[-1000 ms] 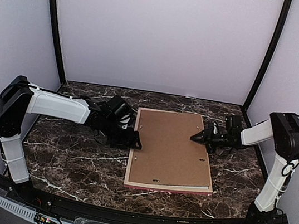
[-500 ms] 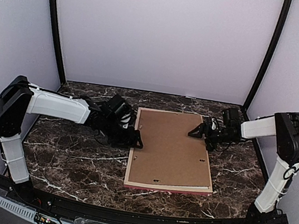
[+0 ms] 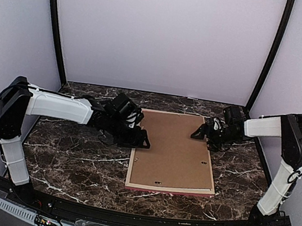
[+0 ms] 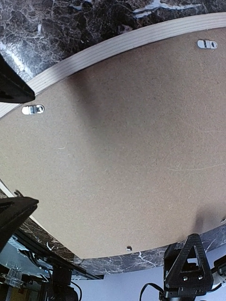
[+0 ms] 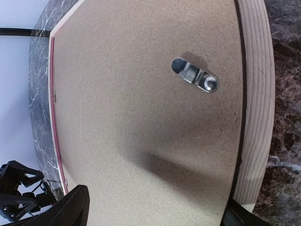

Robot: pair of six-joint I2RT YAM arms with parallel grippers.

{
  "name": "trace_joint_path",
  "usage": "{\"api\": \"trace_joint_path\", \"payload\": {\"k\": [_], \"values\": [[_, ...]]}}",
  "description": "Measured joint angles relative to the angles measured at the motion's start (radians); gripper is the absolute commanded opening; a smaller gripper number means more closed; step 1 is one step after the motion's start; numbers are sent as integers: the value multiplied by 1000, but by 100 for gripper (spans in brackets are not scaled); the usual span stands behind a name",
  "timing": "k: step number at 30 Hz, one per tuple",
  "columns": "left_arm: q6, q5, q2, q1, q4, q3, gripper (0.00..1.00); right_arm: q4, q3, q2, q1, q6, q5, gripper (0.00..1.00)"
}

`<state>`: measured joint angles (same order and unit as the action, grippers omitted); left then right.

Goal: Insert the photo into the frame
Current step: Place the backboard on the frame body.

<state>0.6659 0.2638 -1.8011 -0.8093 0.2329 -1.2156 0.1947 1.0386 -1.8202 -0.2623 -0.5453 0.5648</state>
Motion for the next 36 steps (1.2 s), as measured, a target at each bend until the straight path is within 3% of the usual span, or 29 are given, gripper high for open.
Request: {"api": "trace_joint_path", "payload": {"k": [36], "values": [[-21, 54, -192, -106, -128, -103, 70, 190, 76, 14, -60, 87, -202, 86]]}}
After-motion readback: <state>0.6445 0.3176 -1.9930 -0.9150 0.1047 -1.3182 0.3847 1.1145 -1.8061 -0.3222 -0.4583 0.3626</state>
